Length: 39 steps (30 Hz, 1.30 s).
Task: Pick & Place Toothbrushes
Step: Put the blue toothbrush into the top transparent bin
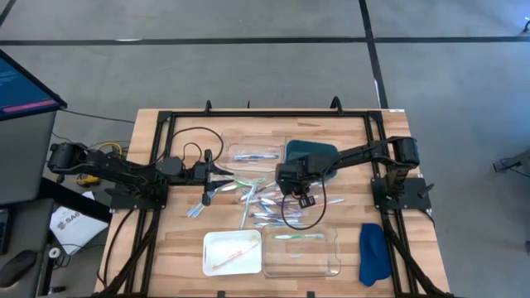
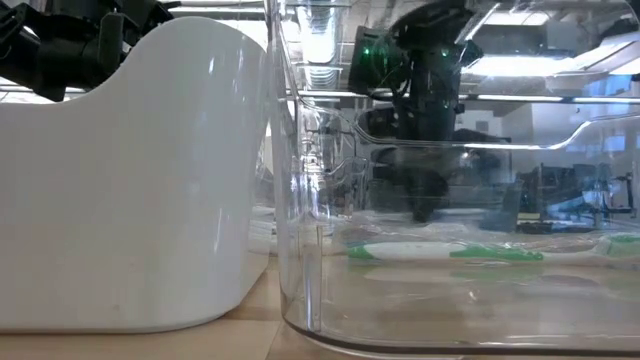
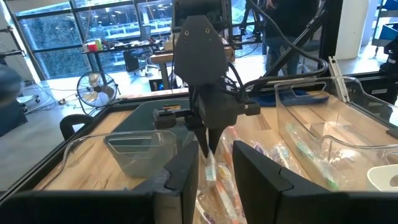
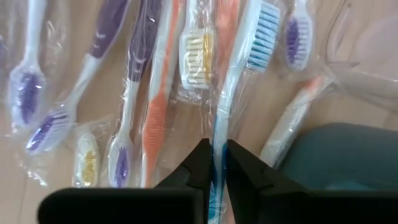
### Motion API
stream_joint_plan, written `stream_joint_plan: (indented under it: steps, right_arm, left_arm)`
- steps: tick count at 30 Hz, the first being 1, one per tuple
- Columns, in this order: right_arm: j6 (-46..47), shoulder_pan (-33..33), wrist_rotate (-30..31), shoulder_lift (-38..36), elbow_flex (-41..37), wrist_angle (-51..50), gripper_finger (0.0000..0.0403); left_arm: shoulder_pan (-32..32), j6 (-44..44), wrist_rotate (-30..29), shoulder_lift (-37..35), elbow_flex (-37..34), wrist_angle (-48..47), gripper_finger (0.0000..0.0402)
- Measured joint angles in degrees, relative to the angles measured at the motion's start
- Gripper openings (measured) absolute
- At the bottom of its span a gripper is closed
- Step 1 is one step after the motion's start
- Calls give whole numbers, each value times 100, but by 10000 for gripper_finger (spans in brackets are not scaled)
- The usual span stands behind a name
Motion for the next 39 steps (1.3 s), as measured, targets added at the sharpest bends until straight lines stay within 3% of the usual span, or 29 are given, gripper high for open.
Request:
stream_joint_plan:
  steps: [12, 18, 25, 30, 34, 39]
  right_arm:
    - [-27, 0, 9, -2, 299, -295, 36]
    - [-200, -58, 9, -2, 751, -639, 21]
    - [-454, -112, 15, -2, 1390, -1085, 43]
    - [-698, -98, 11, -2, 1913, -1460, 22]
    - [-1020, -147, 13, -4, 2290, -1308, 17]
    - [-1408, -222, 14, -4, 2568, -649, 44]
  left_arm:
    - [0, -39, 20, 0, 0, -24, 94]
    - [0, -39, 16, 0, 0, -24, 94]
    - [0, -41, -1, 0, 0, -26, 94]
    - [0, -42, -10, 0, 0, -45, 94]
    - [0, -98, -239, 0, 0, -48, 94]
    - [0, -192, -509, 0, 0, -55, 94]
